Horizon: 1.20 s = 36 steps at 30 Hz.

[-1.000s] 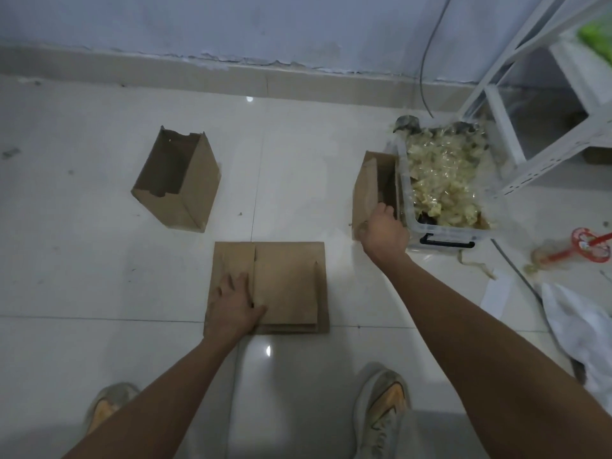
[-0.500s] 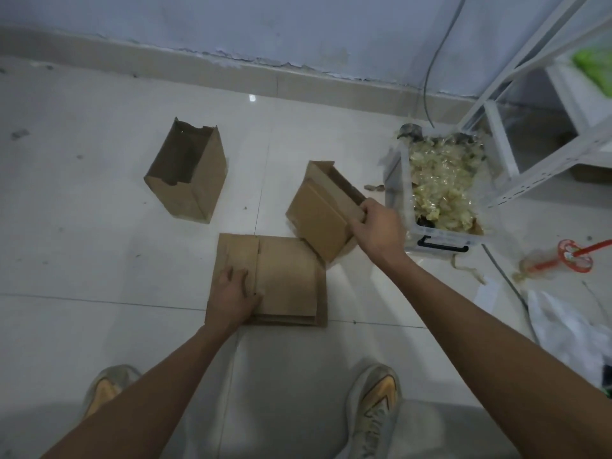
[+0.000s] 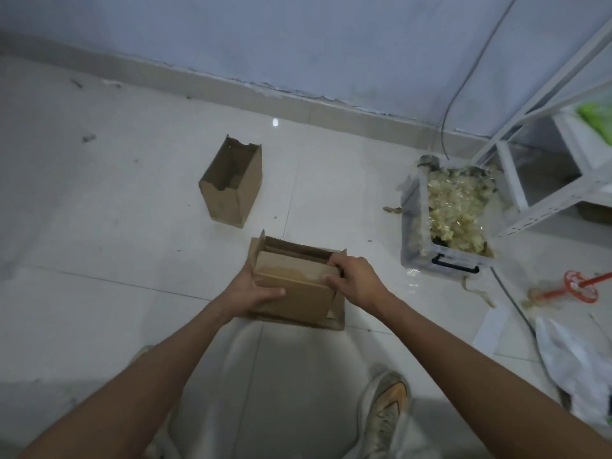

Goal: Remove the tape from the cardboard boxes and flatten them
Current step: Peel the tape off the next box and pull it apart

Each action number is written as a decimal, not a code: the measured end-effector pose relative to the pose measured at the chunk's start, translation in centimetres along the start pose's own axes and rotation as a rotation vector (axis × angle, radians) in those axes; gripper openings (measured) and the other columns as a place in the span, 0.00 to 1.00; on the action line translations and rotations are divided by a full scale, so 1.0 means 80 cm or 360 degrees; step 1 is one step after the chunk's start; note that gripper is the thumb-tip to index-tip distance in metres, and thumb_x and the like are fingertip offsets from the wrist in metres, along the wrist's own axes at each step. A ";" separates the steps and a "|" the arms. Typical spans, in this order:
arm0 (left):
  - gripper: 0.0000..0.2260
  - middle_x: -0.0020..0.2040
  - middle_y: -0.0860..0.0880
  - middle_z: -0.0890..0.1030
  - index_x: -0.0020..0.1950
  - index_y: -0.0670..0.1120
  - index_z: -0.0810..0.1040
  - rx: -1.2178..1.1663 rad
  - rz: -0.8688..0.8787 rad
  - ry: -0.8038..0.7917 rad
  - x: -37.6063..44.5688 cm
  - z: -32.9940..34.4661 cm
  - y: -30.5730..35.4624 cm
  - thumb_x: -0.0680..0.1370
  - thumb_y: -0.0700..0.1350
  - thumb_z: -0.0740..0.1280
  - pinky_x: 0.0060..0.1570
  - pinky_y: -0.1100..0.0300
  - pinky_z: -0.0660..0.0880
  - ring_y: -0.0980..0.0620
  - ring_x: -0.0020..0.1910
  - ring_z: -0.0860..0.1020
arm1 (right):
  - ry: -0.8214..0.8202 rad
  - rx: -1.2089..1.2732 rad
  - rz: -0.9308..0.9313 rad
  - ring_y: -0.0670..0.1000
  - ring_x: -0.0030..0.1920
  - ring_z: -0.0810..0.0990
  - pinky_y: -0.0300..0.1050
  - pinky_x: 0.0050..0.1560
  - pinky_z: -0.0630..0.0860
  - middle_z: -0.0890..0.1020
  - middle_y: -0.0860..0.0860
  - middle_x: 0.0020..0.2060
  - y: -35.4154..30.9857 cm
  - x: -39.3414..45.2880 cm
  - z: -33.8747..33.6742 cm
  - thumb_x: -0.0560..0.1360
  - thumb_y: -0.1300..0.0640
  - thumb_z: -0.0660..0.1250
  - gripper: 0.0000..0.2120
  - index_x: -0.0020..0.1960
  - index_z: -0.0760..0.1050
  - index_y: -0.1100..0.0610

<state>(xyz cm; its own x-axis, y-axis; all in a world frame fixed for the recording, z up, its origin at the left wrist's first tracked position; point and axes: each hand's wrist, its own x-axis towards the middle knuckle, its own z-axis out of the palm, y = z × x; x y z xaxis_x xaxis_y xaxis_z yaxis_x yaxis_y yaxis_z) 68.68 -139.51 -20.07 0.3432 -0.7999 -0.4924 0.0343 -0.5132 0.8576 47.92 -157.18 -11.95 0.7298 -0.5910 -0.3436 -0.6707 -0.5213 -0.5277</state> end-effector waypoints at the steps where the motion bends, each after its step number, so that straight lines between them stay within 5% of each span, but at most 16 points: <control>1: 0.46 0.64 0.53 0.78 0.74 0.52 0.64 0.0034 -0.0018 -0.0012 -0.006 -0.007 0.012 0.64 0.57 0.85 0.61 0.55 0.80 0.53 0.62 0.80 | -0.0016 0.0010 0.0004 0.51 0.40 0.79 0.44 0.37 0.69 0.81 0.49 0.38 -0.004 -0.002 -0.005 0.79 0.51 0.72 0.09 0.43 0.74 0.47; 8: 0.53 0.66 0.52 0.77 0.77 0.53 0.60 0.0660 -0.0012 -0.0119 -0.070 -0.062 0.119 0.60 0.66 0.83 0.59 0.55 0.80 0.52 0.61 0.79 | -0.0124 0.0092 -0.0060 0.53 0.43 0.82 0.52 0.47 0.79 0.83 0.49 0.41 -0.055 -0.037 -0.077 0.78 0.52 0.73 0.06 0.45 0.78 0.51; 16: 0.53 0.64 0.55 0.78 0.72 0.56 0.63 0.1150 0.0313 0.0236 -0.160 -0.101 0.229 0.55 0.73 0.80 0.58 0.51 0.82 0.52 0.60 0.79 | -0.0068 0.0023 -0.0244 0.47 0.43 0.78 0.43 0.41 0.71 0.79 0.44 0.40 -0.135 -0.082 -0.126 0.79 0.43 0.71 0.09 0.44 0.76 0.45; 21: 0.48 0.61 0.56 0.75 0.71 0.57 0.62 0.1135 0.0339 0.0381 -0.192 -0.086 0.231 0.60 0.66 0.83 0.54 0.55 0.80 0.52 0.58 0.78 | 0.0199 -0.0329 -0.0299 0.43 0.42 0.73 0.58 0.65 0.66 0.78 0.41 0.37 -0.163 -0.094 -0.112 0.77 0.36 0.68 0.13 0.41 0.71 0.42; 25: 0.49 0.64 0.56 0.76 0.70 0.58 0.61 0.0991 0.0307 0.0397 -0.192 -0.093 0.232 0.57 0.69 0.82 0.58 0.51 0.81 0.51 0.60 0.78 | 0.0229 0.0370 -0.0335 0.42 0.50 0.80 0.44 0.55 0.77 0.83 0.39 0.46 -0.167 -0.097 -0.126 0.79 0.41 0.69 0.08 0.50 0.82 0.44; 28: 0.51 0.65 0.57 0.75 0.72 0.58 0.61 0.0894 0.0354 0.0456 -0.197 -0.099 0.233 0.55 0.72 0.79 0.58 0.52 0.81 0.54 0.61 0.76 | 0.0606 0.0893 -0.0285 0.42 0.53 0.81 0.38 0.52 0.75 0.83 0.40 0.48 -0.162 -0.090 -0.128 0.80 0.49 0.71 0.01 0.51 0.80 0.45; 32: 0.50 0.68 0.59 0.74 0.74 0.58 0.61 0.0995 0.0418 0.0524 -0.205 -0.090 0.219 0.59 0.68 0.81 0.59 0.53 0.79 0.56 0.62 0.75 | 0.0673 0.1074 0.0134 0.45 0.57 0.79 0.39 0.47 0.76 0.76 0.44 0.60 -0.152 -0.089 -0.117 0.78 0.50 0.75 0.19 0.64 0.70 0.44; 36: 0.51 0.70 0.59 0.71 0.76 0.59 0.60 0.1126 0.0514 0.0531 -0.208 -0.087 0.204 0.59 0.66 0.82 0.58 0.56 0.79 0.58 0.64 0.73 | 0.0397 0.1065 0.0292 0.47 0.54 0.81 0.43 0.48 0.83 0.75 0.46 0.61 -0.140 -0.085 -0.108 0.78 0.54 0.76 0.28 0.73 0.67 0.43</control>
<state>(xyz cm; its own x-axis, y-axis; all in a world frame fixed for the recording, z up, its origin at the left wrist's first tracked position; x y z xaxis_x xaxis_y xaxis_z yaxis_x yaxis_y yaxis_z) 70.06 -132.38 3.17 0.4980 -0.8640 -0.0742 -0.6707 -0.4380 0.5986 49.32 -152.60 3.00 0.5081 -0.7968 -0.3271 -0.4964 0.0394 -0.8672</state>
